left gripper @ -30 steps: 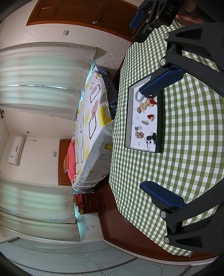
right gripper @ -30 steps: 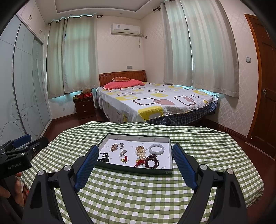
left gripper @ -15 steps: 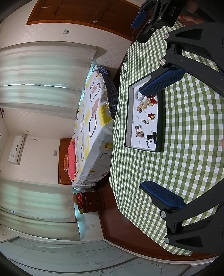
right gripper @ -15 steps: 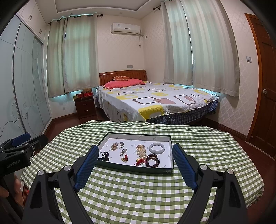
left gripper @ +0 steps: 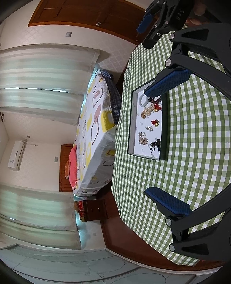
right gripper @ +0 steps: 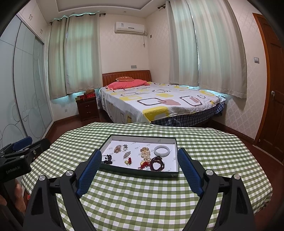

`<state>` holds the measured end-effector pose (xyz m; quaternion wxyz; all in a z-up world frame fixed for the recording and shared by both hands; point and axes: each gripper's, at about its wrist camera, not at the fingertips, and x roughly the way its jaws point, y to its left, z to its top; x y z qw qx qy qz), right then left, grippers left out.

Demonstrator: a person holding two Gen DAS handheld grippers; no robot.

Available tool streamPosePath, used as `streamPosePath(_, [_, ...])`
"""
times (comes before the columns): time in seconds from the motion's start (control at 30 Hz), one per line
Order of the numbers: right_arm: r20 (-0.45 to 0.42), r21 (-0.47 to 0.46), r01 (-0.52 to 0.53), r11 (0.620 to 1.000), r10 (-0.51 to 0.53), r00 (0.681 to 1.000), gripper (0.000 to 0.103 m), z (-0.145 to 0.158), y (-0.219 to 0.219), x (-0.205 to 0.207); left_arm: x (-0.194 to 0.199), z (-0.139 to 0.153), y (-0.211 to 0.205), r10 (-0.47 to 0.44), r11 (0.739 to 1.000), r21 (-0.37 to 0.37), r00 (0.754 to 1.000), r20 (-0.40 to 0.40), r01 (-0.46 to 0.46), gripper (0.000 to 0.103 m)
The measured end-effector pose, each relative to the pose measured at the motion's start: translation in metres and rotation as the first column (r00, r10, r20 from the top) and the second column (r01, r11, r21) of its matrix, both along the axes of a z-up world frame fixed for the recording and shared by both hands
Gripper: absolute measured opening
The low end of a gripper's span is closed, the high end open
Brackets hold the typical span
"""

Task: Organize jewelry

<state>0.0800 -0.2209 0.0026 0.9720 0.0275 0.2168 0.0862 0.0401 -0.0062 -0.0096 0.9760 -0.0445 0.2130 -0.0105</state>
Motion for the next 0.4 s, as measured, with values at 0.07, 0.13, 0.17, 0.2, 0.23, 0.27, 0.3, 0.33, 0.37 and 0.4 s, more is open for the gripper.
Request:
streamPosePath(0.07, [-0.001, 0.001, 0.001, 1.0, -0.001, 1.0, 0.084, 0.0, -0.001, 0.001, -0.002, 0.001, -0.001, 0.008, 1.0, 0.017, 1.0, 0.012, -0.008, 0.099])
streamPosePath(0.13, [-0.002, 0.001, 0.001, 1.0, -0.001, 1.0, 0.084, 0.0, -0.001, 0.0, -0.001, 0.001, -0.003, 0.008, 0.999, 0.035, 1.0, 0.018, -0.009, 0.099])
streamPosePath(0.17, [-0.002, 0.001, 0.0, 1.0, 0.0, 1.0, 0.084, 0.0, -0.001, 0.001, -0.001, 0.0, -0.003, 0.009, 0.999, 0.037, 1.0, 0.017, -0.01, 0.099])
streamPosePath(0.2, [-0.002, 0.002, 0.0, 1.0, 0.0, 1.0, 0.084, 0.0, -0.001, 0.001, 0.001, -0.001, -0.002, 0.016, 0.999, 0.037, 1.0, 0.014, -0.016, 0.099])
streamPosePath(0.23, [-0.002, 0.001, 0.0, 1.0, 0.0, 1.0, 0.084, 0.0, -0.001, 0.001, 0.002, -0.002, -0.001, 0.022, 0.999, 0.035, 1.0, 0.009, -0.022, 0.099])
streamPosePath(0.27, [-0.003, 0.001, 0.0, 1.0, 0.0, 1.0, 0.084, 0.0, -0.001, 0.001, 0.003, -0.003, 0.0, 0.022, 0.999, 0.031, 1.0, 0.003, -0.022, 0.099])
streamPosePath(0.3, [-0.005, 0.0, 0.001, 1.0, -0.001, 1.0, 0.084, -0.001, -0.001, 0.001, 0.006, -0.005, 0.002, 0.02, 0.999, 0.027, 1.0, -0.007, -0.02, 0.099])
streamPosePath(0.33, [-0.007, 0.001, 0.001, 1.0, -0.001, 1.0, 0.084, -0.001, -0.002, 0.003, 0.007, -0.006, 0.003, 0.02, 1.0, 0.025, 1.0, -0.014, -0.019, 0.099])
streamPosePath(0.37, [-0.009, 0.002, 0.001, 1.0, -0.001, 1.0, 0.084, -0.002, -0.003, 0.004, 0.01, -0.009, 0.005, 0.024, 0.999, 0.022, 0.999, -0.023, -0.023, 0.099])
streamPosePath(0.4, [-0.011, 0.002, 0.003, 1.0, -0.003, 1.0, 0.084, -0.004, -0.003, 0.005, 0.012, -0.011, 0.006, 0.027, 0.999, 0.022, 0.999, -0.03, -0.027, 0.099])
